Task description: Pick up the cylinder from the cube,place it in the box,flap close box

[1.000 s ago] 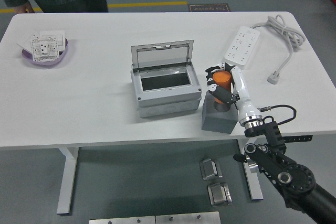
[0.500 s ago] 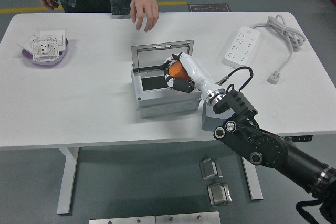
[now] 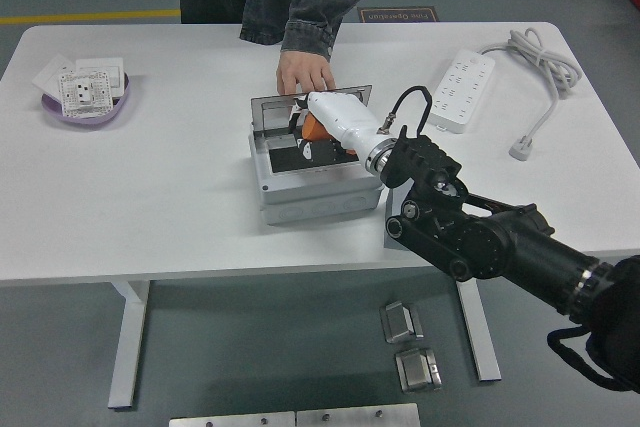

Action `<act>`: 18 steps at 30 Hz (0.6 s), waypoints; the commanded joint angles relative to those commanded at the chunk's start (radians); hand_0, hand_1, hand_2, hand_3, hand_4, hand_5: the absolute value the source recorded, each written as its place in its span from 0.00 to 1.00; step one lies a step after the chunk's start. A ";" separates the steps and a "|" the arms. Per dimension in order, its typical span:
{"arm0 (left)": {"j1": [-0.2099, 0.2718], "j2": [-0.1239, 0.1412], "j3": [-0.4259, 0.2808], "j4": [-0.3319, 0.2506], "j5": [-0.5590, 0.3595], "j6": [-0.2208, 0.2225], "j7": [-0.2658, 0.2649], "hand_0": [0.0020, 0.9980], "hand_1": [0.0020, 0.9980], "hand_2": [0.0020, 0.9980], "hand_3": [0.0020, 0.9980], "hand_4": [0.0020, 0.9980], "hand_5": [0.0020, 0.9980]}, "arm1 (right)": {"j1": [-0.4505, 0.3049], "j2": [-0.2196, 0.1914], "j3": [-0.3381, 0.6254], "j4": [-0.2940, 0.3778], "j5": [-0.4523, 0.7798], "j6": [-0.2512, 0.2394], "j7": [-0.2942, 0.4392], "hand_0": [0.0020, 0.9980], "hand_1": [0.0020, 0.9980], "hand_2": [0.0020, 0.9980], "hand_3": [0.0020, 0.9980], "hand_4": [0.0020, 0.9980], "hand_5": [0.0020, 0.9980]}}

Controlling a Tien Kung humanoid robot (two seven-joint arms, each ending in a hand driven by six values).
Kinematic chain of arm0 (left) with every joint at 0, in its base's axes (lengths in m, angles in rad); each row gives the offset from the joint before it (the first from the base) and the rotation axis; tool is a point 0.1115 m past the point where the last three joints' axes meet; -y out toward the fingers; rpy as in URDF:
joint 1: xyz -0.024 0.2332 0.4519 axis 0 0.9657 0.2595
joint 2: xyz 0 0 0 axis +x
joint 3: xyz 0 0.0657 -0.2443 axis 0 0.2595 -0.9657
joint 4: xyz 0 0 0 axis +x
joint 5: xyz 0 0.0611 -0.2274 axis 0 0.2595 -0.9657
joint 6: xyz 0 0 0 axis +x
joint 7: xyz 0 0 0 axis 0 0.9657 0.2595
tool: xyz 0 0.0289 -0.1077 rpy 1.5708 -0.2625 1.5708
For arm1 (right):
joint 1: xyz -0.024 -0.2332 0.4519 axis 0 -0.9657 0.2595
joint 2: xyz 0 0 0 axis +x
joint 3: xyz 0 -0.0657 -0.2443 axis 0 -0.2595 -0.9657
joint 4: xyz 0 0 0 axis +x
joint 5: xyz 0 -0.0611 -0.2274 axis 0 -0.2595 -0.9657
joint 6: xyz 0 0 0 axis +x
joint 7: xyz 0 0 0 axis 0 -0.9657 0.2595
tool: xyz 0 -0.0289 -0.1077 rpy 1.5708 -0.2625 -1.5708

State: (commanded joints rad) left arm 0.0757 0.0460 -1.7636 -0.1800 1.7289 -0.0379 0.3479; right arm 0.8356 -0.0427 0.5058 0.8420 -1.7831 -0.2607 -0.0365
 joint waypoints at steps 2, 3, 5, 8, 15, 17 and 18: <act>0.001 -0.003 -0.005 0.000 0.007 -0.002 0.001 0.71 0.73 0.71 0.85 0.57 0.10 | 0.008 0.010 -0.011 -0.012 -0.029 0.005 0.000 0.20 0.25 0.41 0.27 0.00 0.00; 0.001 -0.004 -0.007 0.000 0.010 -0.002 0.002 0.71 0.73 0.71 0.85 0.57 0.10 | 0.011 0.013 -0.016 -0.015 -0.043 0.005 0.000 0.37 0.41 0.54 0.55 0.10 0.00; 0.000 -0.005 -0.008 0.000 0.012 -0.003 0.003 0.71 0.73 0.71 0.85 0.57 0.10 | 0.013 0.018 -0.025 -0.016 -0.064 0.005 0.000 0.37 0.41 0.54 0.55 0.10 0.00; -0.002 -0.003 -0.004 0.000 0.007 -0.003 0.002 0.71 0.73 0.71 0.85 0.57 0.10 | 0.015 0.021 -0.038 -0.016 -0.086 0.003 -0.001 0.37 0.41 0.54 0.55 0.10 0.00; -0.006 -0.003 0.003 0.000 0.003 -0.004 0.003 0.71 0.73 0.71 0.85 0.57 0.11 | 0.020 0.023 -0.045 -0.011 -0.129 0.002 -0.009 0.55 0.59 0.70 0.88 0.66 0.10; -0.008 -0.004 0.007 0.000 -0.001 -0.004 0.003 0.71 0.73 0.71 0.85 0.57 0.11 | 0.021 0.022 -0.045 -0.012 -0.135 0.003 -0.009 0.55 0.59 0.70 0.88 0.66 0.10; -0.009 -0.004 0.010 0.000 -0.004 -0.004 0.002 0.71 0.73 0.71 0.85 0.57 0.11 | 0.021 0.021 -0.045 -0.012 -0.138 0.004 -0.009 0.55 0.59 0.70 0.88 0.66 0.10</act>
State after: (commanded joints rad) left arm 0.0664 0.0417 -1.7538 -0.1800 1.7247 -0.0418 0.3502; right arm 0.8566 -0.0213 0.4606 0.8295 -1.9213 -0.2565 -0.0459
